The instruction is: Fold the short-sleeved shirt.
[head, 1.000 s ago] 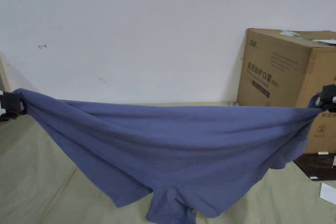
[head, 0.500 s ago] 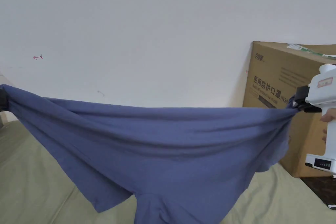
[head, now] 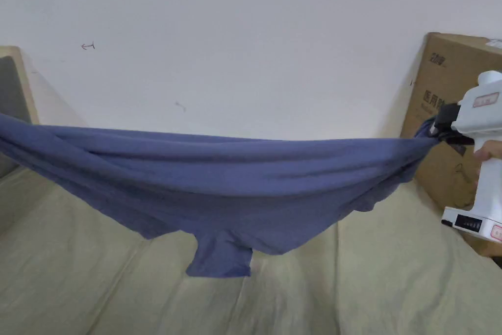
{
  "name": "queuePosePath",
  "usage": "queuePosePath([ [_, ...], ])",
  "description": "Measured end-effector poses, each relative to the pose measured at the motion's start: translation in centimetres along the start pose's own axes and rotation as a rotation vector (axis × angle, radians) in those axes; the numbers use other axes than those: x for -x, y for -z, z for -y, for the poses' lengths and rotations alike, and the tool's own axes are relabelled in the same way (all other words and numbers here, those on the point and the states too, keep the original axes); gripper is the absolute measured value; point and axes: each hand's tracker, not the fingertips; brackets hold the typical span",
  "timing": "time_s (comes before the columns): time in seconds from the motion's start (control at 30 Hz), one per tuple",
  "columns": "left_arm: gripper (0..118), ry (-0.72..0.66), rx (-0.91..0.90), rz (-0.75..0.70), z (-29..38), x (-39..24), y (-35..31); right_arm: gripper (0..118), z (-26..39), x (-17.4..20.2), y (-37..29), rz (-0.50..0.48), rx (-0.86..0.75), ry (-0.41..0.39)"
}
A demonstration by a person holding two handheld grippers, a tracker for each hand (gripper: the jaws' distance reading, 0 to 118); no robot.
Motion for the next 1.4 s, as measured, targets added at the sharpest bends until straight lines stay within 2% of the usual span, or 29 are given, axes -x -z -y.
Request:
queuePosePath([
  [0.3,4,-0.001,0.294,0.005,15.8,2.1,-0.8,3,16.7,-5.7,3.1,0.100,0.297,0.031],
  [0.4,4,-0.008,0.386,0.028,20.1,2.2,-1.8,3,21.9,-7.3,2.6,0.147,0.377,-0.030],
  [0.47,4,0.040,0.433,0.021,22.5,2.0,-2.6,3,24.6,-9.1,2.5,0.177,0.429,-0.065],
  [0.53,4,0.071,0.460,0.012,24.4,2.3,-3.7,3,27.1,-10.4,1.3,0.173,0.459,-0.040],
  [0.73,4,0.028,0.528,0.038,28.8,4.7,-8.1,3,32.2,-14.6,-2.6,0.168,0.490,0.064],
  [0.87,4,0.077,0.566,0.033,31.0,4.9,-10.4,3,34.2,-16.0,-4.4,0.175,0.504,0.064],
  [0.93,4,0.085,0.594,0.043,32.0,5.0,-10.9,3,34.9,-16.6,-5.0,0.160,0.503,0.088],
  [0.97,5,0.083,0.598,0.041,32.3,4.9,-11.0,5,35.2,-16.6,-5.5,0.141,0.495,0.110],
  [1.0,8,0.082,0.604,0.044,32.5,4.8,-11.0,14,35.4,-16.7,-5.6,0.149,0.489,0.128],
  [1.03,26,0.085,0.609,0.038,32.6,4.5,-11.2,37,35.4,-16.6,-5.7,0.171,0.486,0.129],
  [1.07,53,0.098,0.602,0.023,32.4,4.2,-11.4,60,35.4,-16.7,-5.8,0.182,0.483,0.110],
  [1.1,85,0.112,0.595,0.021,32.1,3.9,-11.6,76,35.4,-16.6,-6.3,0.177,0.479,0.092],
  [1.13,112,0.109,0.587,0.024,31.6,3.6,-11.7,80,35.2,-16.6,-6.6,0.170,0.473,0.085],
  [1.17,115,0.106,0.576,0.030,31.2,3.2,-11.8,80,34.9,-16.6,-7.0,0.164,0.462,0.082],
  [1.23,110,0.079,0.492,0.099,29.2,2.0,-12.6,80,33.9,-16.4,-8.0,0.150,0.427,0.078],
  [1.3,109,0.093,0.474,0.101,27.7,0.2,-12.5,80,32.9,-16.2,-8.8,0.137,0.389,0.074],
  [1.33,100,0.106,0.453,0.111,27.1,-0.8,-12.5,76,32.5,-16.0,-9.2,0.123,0.373,0.068],
  [1.37,81,0.120,0.426,0.134,26.6,-1.8,-12.6,68,32.1,-15.6,-10.0,0.110,0.360,0.058],
  [1.4,52,0.126,0.401,0.160,26.3,-2.9,-12.7,48,31.9,-15.2,-10.4,0.104,0.348,0.044],
])
